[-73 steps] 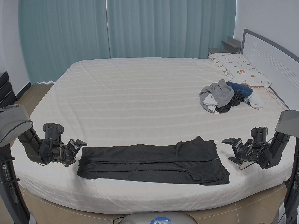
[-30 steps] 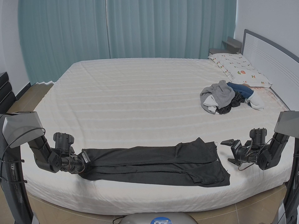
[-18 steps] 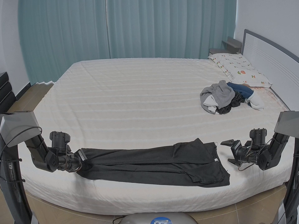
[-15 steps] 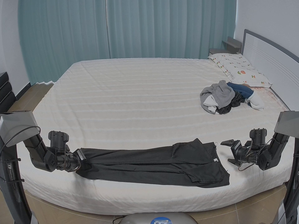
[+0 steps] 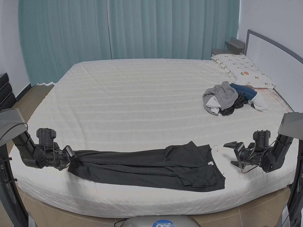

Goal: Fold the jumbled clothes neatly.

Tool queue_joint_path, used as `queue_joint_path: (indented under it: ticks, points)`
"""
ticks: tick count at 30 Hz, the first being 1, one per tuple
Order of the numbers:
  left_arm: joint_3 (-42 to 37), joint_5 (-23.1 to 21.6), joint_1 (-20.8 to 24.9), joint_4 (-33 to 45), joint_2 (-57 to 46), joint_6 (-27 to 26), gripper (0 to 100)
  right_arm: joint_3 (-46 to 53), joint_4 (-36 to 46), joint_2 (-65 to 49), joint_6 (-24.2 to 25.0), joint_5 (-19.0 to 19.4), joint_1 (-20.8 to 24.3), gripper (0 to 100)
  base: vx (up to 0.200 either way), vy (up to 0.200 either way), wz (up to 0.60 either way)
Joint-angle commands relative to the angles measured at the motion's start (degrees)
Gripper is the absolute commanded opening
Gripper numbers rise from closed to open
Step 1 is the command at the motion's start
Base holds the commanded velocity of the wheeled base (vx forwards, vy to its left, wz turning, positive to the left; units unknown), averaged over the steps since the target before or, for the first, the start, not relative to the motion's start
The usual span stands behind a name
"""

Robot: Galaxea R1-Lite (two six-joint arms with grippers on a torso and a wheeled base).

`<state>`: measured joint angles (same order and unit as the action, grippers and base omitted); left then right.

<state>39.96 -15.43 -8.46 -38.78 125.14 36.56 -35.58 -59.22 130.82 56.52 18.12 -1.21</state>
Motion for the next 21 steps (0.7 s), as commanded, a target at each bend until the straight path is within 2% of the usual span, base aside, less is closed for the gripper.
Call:
queue_joint_path:
  ticks: [1, 14, 20, 21]
  points:
    - [0.73, -2.32, -3.49, 1.69, -1.91, 0.09, 0, -0.01, -0.02, 0.05, 0.0, -0.01, -0.02, 100, 0.0, 0.0, 0.0]
    - [0.56, -2.5, -3.84, 1.42, -0.95, 0.53, 0, 0.08, -0.02, 0.23, -1.14, -0.01, -0.02, 100, 0.0, 0.0, 0.0]
    - [0.47, -2.5, -3.76, 1.25, -0.86, 0.88, 0, 0.08, -0.02, 0.23, -1.14, -0.01, -0.02, 100, -0.2, 0.0, 0.0]
    - [0.47, -2.5, -3.76, 1.16, -0.86, 0.88, 0, 0.08, -0.02, 0.23, -1.14, -0.01, -0.02, 100, 0.0, 0.0, 0.0]
